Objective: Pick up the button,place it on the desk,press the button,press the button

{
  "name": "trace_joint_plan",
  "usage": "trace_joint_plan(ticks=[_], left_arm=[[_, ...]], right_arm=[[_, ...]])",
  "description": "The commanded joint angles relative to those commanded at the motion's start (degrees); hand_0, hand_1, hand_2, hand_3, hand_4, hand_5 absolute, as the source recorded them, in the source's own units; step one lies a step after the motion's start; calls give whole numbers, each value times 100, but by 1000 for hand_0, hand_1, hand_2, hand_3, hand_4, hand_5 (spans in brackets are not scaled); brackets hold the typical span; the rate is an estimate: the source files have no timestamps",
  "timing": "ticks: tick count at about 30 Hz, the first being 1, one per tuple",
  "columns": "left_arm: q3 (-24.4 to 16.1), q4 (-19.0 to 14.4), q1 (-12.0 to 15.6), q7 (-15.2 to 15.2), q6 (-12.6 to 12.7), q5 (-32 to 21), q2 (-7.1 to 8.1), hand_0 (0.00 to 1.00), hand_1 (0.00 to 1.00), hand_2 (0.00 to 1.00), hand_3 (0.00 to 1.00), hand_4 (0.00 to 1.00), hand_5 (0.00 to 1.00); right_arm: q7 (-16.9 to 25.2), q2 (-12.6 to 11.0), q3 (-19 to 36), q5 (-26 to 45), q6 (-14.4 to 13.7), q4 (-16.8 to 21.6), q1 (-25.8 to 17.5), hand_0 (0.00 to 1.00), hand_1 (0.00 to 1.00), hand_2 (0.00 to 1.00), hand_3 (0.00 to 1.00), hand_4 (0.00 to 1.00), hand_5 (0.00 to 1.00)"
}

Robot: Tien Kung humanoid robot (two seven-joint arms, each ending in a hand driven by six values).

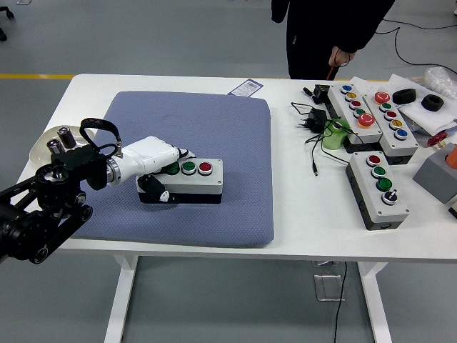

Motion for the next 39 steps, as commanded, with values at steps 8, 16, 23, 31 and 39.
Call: trace_joint_plan(ticks=[8,16,23,31,39], left_arm=[[-143,-71,55,-62,-142,-353,37,998,998,998,998,998,803],[-679,-491,302,13,-383,-944,70,998,998,998,998,998,766],[-1453,-1255,588,93,-59,-1714,87,998,998,998,998,998,566],[-1587,-1857,747,618,-63,-3079,156,926,959,998,998,998,894],[-1482,-2107,958,1615,-698,-4180,105,743,846,923,998,998,998]], right_arm=[[2,-4,-1,0,3,0,4,745,688,707,580,180,127],[6,-6,1,5,3,0,-1,745,688,707,580,180,127],[16,-5,17,3,2,0,-1,745,688,707,580,180,127],[11,-5,42,-36,7,0,-4,745,688,707,580,180,127],[12,-1,53,-47,3,0,-15,745,688,706,580,180,128]])
